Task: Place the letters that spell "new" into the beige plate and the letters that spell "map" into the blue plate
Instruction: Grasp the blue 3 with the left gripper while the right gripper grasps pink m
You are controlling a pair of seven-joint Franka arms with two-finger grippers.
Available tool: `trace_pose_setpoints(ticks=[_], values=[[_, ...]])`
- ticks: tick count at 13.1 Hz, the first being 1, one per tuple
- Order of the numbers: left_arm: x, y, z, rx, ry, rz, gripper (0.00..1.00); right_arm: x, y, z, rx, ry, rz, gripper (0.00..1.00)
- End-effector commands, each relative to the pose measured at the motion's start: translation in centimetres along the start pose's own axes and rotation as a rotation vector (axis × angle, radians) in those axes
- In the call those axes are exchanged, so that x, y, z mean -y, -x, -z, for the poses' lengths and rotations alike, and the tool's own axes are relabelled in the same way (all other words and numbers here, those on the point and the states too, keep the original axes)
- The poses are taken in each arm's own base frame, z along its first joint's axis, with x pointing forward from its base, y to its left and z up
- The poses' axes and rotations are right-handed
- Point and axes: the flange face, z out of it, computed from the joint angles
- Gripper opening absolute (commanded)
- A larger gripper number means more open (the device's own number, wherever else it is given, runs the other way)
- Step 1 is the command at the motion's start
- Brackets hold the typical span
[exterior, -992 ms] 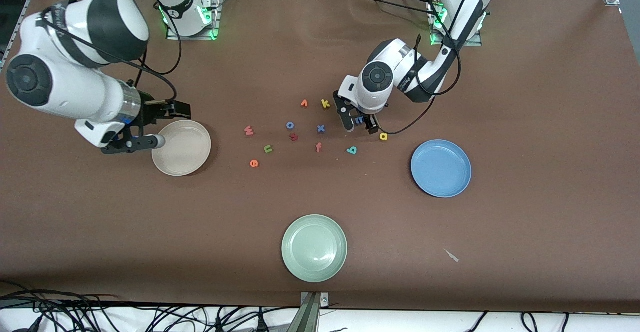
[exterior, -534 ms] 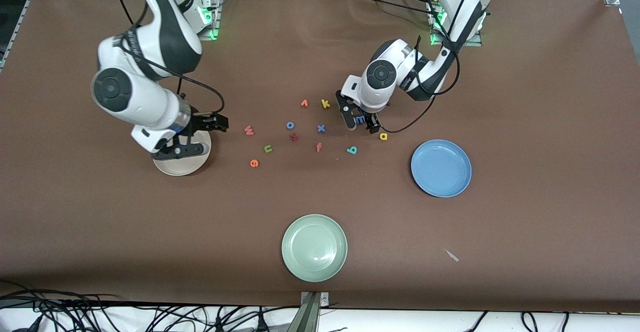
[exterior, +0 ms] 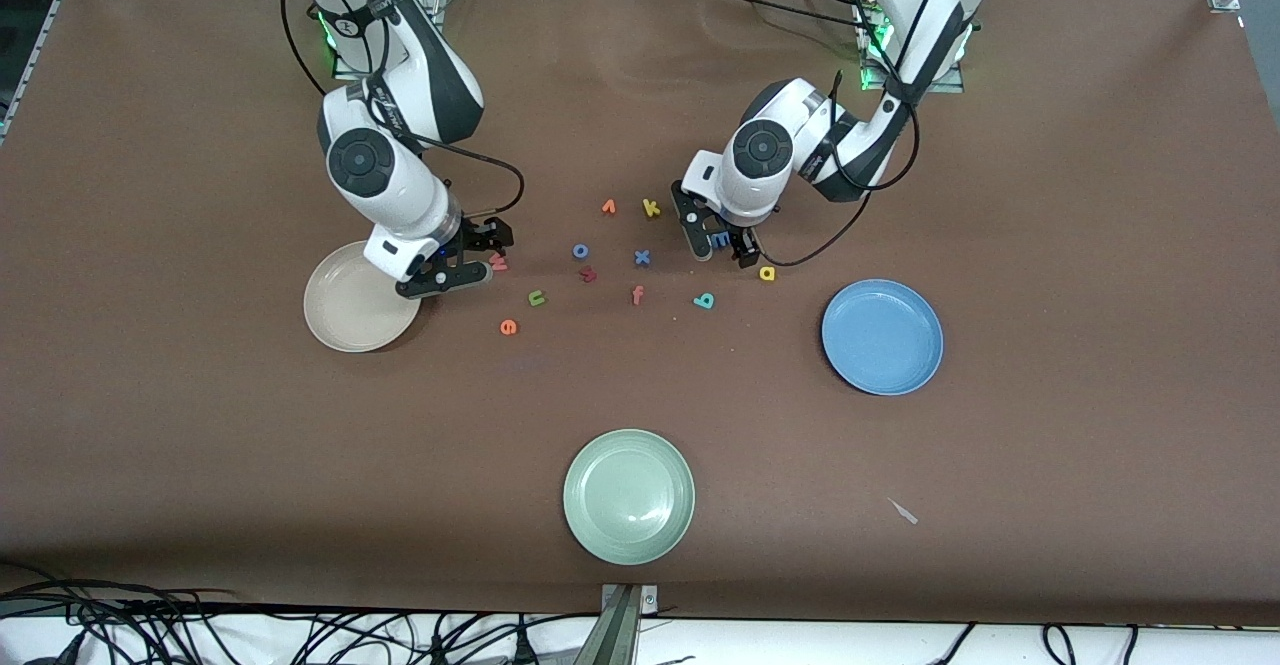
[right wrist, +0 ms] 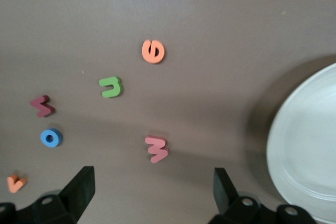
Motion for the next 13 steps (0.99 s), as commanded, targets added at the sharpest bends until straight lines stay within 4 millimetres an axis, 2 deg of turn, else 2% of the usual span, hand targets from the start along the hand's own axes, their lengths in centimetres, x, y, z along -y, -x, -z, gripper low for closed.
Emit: trace_pose_setpoints(ticks=[1,3,7,11,13], values=[[-0.7,-0.1,0.3,-0.004,-0.011,-0.029,1.0,0.4,0.4,-2.4,-0.023,0.021,0.021,1.0],[-1.8,-0.6,-0.9,0.008,-0.003,-0.051,0.99,0.3,0.3,-4.2,-0.03,0.035,0.039,1.0],[-1.8,-0.8,-2.3,0.009,-0.036,-0.086,0.97,0.5,0.8,-7.3,-0.014,0.052,0.069,0.99],[-1.4,-0.9,-3.8,0.005,-0.066,-0.122,0.88,1.3,1.3,-8.9,0.011,0.059,0.088,0.88],[-1.4,-1.2,-4.1,0.001,-0.069,-0.126,0.76,1.6,1.5,-9.3,0.017,0.061,0.096,0.77]])
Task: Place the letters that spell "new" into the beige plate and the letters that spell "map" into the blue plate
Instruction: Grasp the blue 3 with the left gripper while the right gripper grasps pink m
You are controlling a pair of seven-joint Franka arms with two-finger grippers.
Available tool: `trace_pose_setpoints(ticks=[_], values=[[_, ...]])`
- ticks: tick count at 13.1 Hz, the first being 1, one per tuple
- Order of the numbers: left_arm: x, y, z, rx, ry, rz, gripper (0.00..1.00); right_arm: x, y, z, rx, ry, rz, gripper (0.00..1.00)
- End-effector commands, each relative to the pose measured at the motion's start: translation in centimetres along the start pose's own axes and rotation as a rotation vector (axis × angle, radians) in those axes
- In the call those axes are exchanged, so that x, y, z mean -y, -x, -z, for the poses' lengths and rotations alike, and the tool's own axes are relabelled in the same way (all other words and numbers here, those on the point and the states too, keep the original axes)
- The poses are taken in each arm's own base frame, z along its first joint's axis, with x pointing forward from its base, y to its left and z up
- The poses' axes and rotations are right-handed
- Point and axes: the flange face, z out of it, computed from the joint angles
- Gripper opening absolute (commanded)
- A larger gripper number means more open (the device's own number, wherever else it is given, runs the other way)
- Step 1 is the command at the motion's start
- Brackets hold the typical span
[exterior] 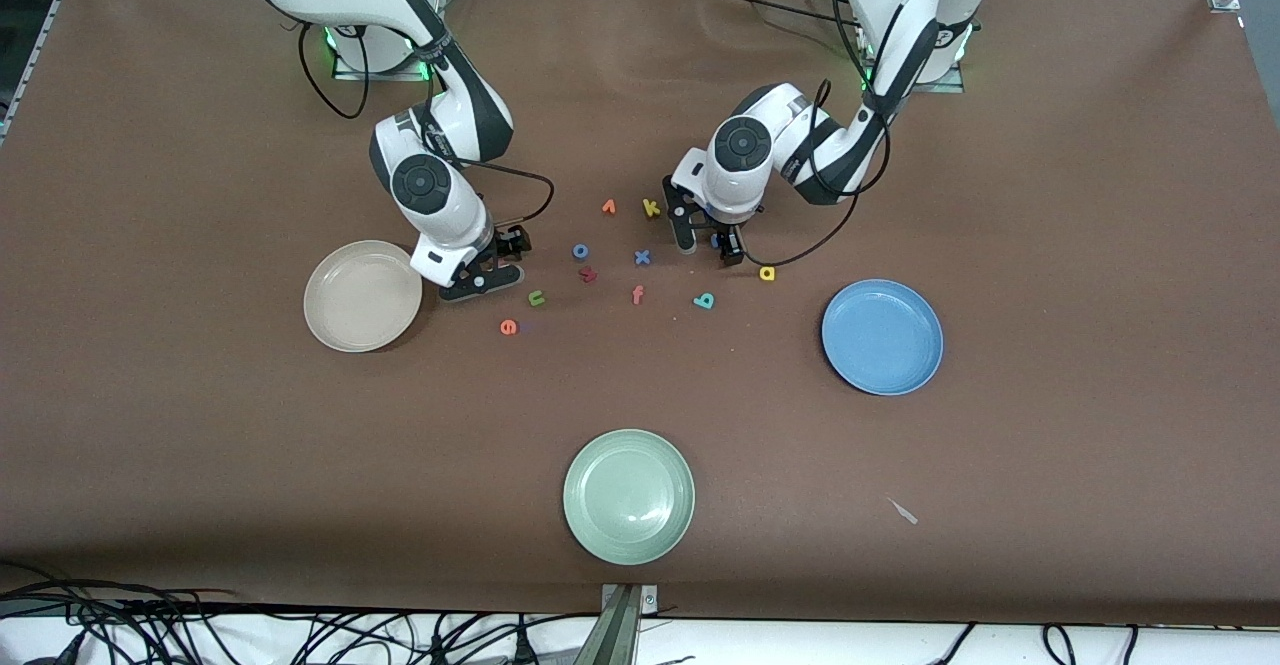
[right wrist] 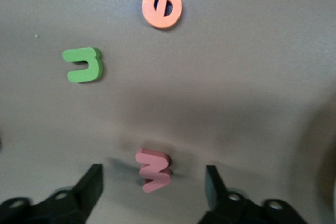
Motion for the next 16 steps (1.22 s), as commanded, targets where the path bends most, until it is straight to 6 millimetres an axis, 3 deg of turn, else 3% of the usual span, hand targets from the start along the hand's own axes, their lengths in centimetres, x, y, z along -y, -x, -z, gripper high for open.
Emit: trace_pose_setpoints(ticks=[1,3,4,7,8,12,15,16], values=[[0.2,-0.2,-0.4,-0.004,-0.019,-0.023,0.62,0.4,0.3,-0.5,-0.007,0.012,0.021,0.68],[0.3,-0.2,-0.2,-0.007,-0.021,-0.022,0.13,0.4,0.3,-0.7,-0.004,0.013,0.024,0.58],[0.3,-0.1,-0.1,-0.006,-0.022,-0.019,0.04,0.3,0.2,-0.7,-0.006,0.013,0.023,0.57],[0.7,0.0,0.6,-0.007,-0.025,-0.02,0.01,0.3,0.2,-1.0,-0.003,0.014,0.025,0.5],[0.7,0.0,1.7,-0.008,-0.032,-0.02,0.0,0.3,0.2,-1.0,-0.009,0.013,0.025,0.46],[0.8,0.2,4.8,0.039,-0.024,-0.019,0.0,0.4,-0.1,-0.8,-0.012,0.012,0.025,0.19],[2.1,0.2,9.6,0.117,0.004,0.003,0.0,-0.1,-0.8,1.1,-0.023,0.011,0.017,0.05],[2.7,-0.1,11.4,0.15,0.022,0.009,0.0,-0.6,-1.5,2.7,-0.001,0.015,0.008,0.04]])
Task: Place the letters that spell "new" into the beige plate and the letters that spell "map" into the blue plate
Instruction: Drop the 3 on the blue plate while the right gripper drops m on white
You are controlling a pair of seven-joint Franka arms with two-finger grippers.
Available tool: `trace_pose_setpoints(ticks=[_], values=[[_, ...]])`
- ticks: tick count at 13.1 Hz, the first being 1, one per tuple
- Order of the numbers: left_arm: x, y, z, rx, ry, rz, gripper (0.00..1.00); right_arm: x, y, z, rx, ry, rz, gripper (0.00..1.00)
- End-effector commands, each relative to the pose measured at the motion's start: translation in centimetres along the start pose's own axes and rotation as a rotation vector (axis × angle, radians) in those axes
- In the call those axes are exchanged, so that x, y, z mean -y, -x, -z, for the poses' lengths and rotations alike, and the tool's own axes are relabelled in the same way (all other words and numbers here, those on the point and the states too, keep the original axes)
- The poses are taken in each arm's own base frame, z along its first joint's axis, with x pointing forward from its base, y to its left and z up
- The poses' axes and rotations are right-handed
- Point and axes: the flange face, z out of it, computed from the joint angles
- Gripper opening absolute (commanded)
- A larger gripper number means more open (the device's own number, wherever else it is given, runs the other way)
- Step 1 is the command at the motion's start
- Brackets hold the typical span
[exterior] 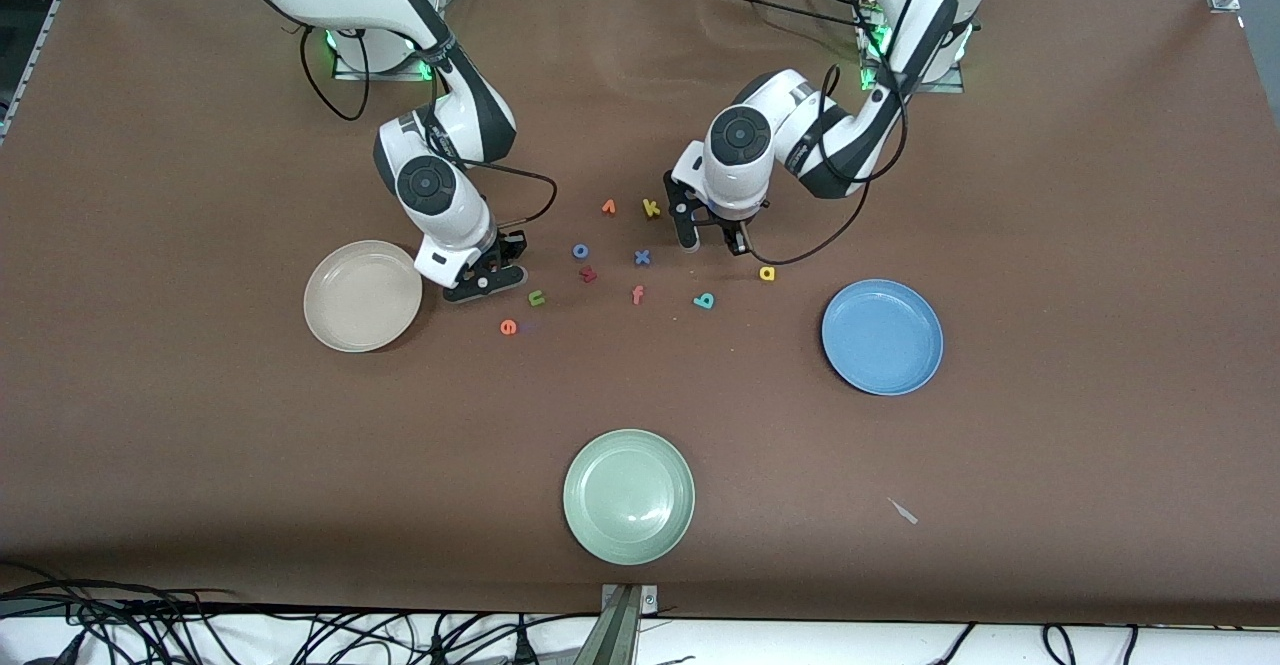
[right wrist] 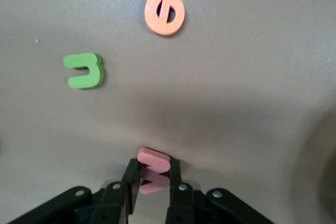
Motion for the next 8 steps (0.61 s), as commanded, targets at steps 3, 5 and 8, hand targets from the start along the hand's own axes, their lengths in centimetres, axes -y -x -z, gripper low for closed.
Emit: trace_pose_setpoints(ticks=[3,5,8], values=[[3.6,1.6,8.3,0.122,0.049,0.048,0.0,-4.2,-4.2,8.5,0.129,0.037,-0.036,0.04],[7.4,4.5,10.6,0.128,0.083,0.124,0.0,-7.8,-5.1,9.8,0.137,0.036,-0.041,0.04],[13.9,10.4,12.4,0.071,0.097,0.277,0.0,-14.6,-5.4,9.6,0.138,0.014,0.005,0.04]])
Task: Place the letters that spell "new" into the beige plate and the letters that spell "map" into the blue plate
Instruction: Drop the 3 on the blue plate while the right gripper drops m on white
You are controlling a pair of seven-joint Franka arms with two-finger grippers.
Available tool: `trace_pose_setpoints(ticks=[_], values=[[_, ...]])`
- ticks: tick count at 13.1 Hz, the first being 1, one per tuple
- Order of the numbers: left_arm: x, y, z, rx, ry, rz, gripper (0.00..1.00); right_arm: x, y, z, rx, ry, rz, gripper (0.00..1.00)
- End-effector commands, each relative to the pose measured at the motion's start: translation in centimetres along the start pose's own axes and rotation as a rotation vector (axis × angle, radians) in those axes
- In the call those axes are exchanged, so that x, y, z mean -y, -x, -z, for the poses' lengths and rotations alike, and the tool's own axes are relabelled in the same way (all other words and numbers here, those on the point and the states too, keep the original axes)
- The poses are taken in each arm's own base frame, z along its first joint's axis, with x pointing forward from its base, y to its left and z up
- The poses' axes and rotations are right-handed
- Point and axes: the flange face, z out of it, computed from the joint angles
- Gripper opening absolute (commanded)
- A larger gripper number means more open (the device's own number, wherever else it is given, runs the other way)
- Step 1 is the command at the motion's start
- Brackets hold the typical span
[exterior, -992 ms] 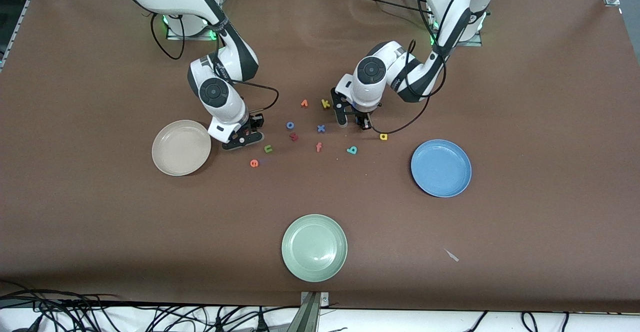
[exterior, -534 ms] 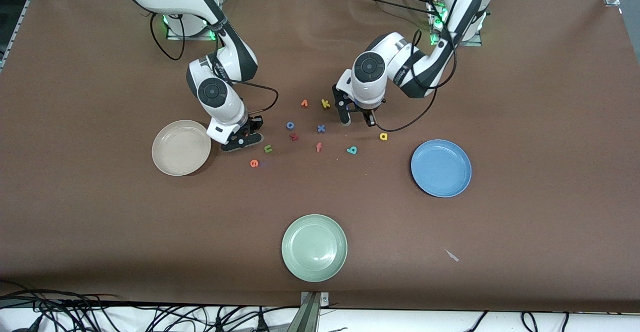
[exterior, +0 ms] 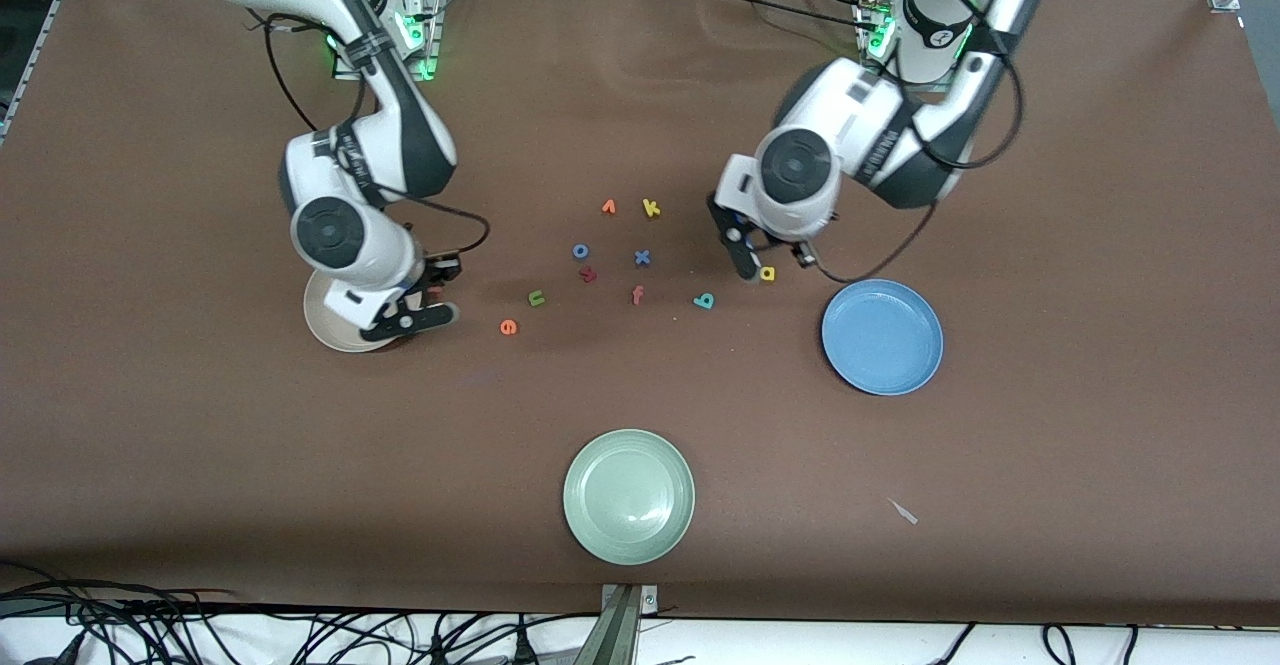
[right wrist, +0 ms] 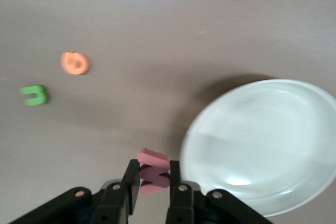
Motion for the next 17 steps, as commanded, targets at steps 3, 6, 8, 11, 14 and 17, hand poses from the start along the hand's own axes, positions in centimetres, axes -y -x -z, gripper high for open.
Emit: trace_pose_setpoints(ticks=[3,6,8,11,14,17], values=[[10.5,6.3,1.5,-0.054,0.023,0.2,0.0,-5.7,-0.4,-2.6,0.045,-0.015,0.007,0.08],[16.2,8.9,-0.9,-0.072,0.035,0.287,0.0,-6.7,-0.4,-4.5,0.079,-0.019,-0.017,0.79],[18.0,9.2,-2.5,-0.066,-0.018,0.305,0.0,-6.3,-0.5,-3.7,0.068,-0.025,-0.015,1.0],[20.1,8.9,-4.8,-0.072,-0.087,0.321,0.0,-4.6,-1.5,-1.3,0.055,-0.031,-0.1,1.0],[22.3,10.3,-7.2,-0.068,-0.091,0.358,0.0,0.5,-2.6,-0.6,0.002,-0.046,-0.225,1.0],[23.4,10.6,-11.6,-0.082,-0.029,0.392,0.0,4.1,-4.1,-2.3,-0.074,-0.059,-0.3,1.0]])
